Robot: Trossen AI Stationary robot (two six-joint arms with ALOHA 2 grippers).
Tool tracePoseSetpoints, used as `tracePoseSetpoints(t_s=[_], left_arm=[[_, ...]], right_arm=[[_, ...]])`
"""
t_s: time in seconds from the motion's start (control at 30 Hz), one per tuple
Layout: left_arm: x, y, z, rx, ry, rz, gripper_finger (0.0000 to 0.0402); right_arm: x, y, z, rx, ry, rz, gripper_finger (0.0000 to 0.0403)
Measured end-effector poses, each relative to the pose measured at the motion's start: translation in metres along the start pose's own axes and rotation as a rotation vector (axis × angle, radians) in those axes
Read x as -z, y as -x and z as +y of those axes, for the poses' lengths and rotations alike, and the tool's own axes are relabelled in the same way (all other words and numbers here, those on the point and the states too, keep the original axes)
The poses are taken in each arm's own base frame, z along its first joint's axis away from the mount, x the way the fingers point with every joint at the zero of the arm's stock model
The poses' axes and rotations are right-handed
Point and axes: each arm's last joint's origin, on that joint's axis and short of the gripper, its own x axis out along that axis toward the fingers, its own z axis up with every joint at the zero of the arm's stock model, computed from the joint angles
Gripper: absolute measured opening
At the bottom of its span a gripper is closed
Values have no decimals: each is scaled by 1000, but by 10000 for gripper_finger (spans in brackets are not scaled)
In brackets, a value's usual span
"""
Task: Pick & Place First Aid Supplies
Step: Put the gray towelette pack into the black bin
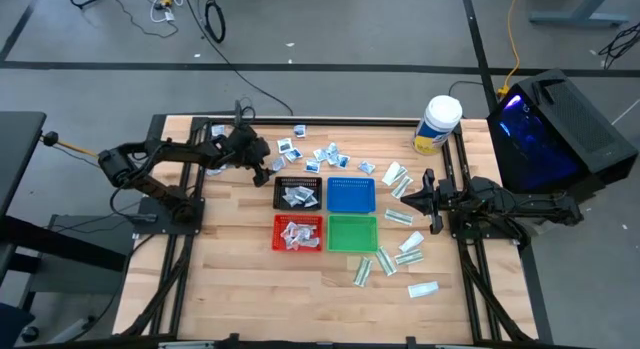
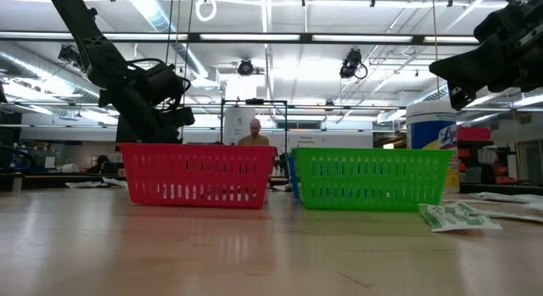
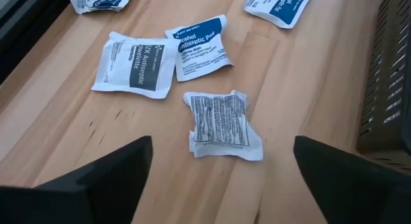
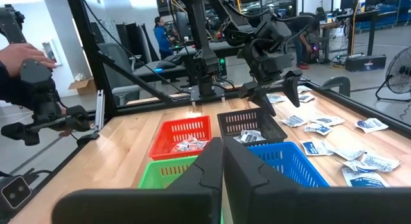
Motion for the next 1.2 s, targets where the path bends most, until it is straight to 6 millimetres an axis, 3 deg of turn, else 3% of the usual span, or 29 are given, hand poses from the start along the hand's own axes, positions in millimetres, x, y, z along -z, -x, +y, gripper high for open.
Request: tracePoseSetpoints(t_s=[0.47, 0.77, 1.2], left_arm=[[-2, -1, -2, -36, -24, 1, 393], [8, -15, -2, -22, -5, 58, 392], [6, -18, 1, -84, -13, 30, 392]], right_arm=[[0, 0, 0, 0, 0, 0, 18], [0, 0, 0, -1, 0, 0, 18], [0, 0, 0, 0, 0, 0, 18]])
